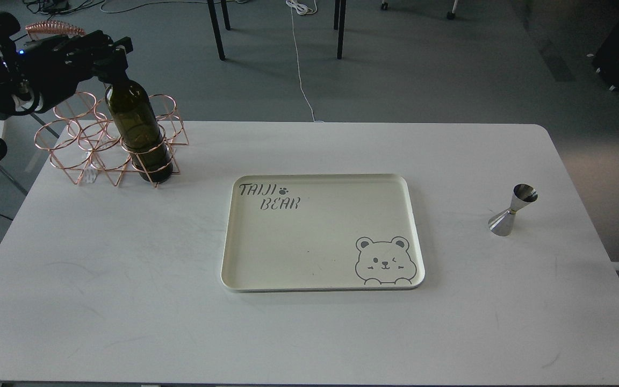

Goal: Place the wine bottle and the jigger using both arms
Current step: 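Release the bottle and withdraw the left gripper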

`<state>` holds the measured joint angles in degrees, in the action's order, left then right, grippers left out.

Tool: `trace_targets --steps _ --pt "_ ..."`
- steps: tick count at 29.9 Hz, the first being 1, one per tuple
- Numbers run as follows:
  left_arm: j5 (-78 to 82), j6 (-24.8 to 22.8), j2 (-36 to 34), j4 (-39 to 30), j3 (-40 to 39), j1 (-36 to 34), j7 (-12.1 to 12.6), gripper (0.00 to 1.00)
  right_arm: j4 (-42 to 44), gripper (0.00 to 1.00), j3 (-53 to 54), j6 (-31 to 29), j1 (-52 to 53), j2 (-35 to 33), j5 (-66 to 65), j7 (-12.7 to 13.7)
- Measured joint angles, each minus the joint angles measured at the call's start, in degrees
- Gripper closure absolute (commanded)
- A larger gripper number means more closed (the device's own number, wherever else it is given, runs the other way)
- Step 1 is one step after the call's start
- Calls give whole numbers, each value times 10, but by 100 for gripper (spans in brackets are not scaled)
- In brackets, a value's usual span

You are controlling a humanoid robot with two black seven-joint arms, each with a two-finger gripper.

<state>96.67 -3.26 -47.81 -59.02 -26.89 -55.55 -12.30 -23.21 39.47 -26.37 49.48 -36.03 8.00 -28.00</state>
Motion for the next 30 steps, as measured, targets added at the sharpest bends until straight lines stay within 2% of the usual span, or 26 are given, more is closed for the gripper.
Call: trace_targets --steps 1,4,13,20,23,26,30 --pt "-4 0 0 0 0 0 0 9 0 5 0 0 0 0 0 0" --pt "-40 3 -3 0 -8 -3 2 2 0 5 0 0 0 -1 0 0" --pt "-355 6 -40 19 -13 -10 -4 2 1 1 0 0 -1 0 0 0" --pt "-601 1 -49 72 -16 -10 -4 2 2 1 3 1 -8 0 0 0" --pt "-730 -4 -47 115 -23 -7 -4 2 2 1 4 -3 -14 -4 1 0" --pt "-860 -36 -44 161 -25 -2 -4 2 2 1 4 -5 -16 -5 1 0" --pt "-982 -122 -34 222 -25 10 -2 2 2 2 9 -6 -20 1 2 0"
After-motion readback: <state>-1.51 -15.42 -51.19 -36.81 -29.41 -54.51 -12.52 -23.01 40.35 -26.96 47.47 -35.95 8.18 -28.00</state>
